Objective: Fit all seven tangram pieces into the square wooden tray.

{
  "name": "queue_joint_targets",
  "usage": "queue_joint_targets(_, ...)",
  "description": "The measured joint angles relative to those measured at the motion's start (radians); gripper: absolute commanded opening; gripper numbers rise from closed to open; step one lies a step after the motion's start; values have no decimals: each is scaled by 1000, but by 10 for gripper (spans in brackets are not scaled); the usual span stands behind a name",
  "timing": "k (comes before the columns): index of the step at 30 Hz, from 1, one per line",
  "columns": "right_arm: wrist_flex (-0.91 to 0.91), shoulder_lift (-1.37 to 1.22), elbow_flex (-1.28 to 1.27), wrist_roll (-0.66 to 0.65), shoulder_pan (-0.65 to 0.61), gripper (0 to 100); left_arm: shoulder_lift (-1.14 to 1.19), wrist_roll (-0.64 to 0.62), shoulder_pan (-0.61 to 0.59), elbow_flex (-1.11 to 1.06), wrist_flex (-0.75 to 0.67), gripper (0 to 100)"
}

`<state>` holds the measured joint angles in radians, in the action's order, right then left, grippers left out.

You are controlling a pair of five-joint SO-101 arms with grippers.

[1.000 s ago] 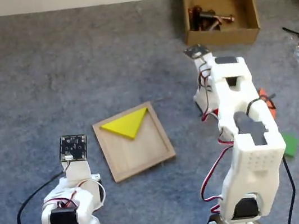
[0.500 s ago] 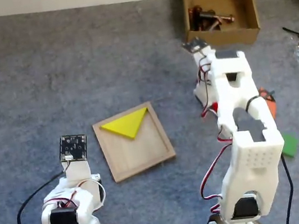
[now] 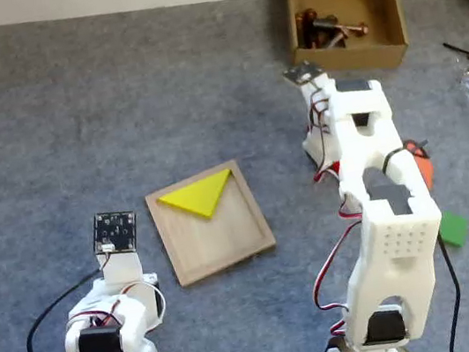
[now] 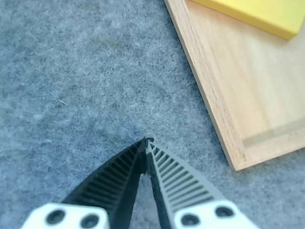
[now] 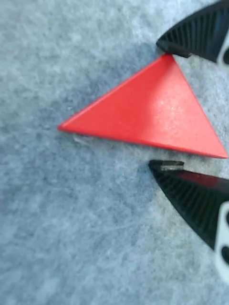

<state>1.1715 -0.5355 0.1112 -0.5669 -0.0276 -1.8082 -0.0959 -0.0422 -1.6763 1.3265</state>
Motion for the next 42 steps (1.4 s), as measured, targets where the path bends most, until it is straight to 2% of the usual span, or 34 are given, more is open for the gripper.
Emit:
queue_joint_targets(18,0,0,8,-5,-2,320,0,0,0,0,0,5)
queue_joint_targets(23,0,-2,8,-5,-2,256,0,0,0,0,0,5)
queue_joint_targets(38,0,-2,8,-5,5,248,0,0,0,0,0,5)
queue_joint_targets(42,0,-2,9,-5,5,206,0,0,0,0,0,5)
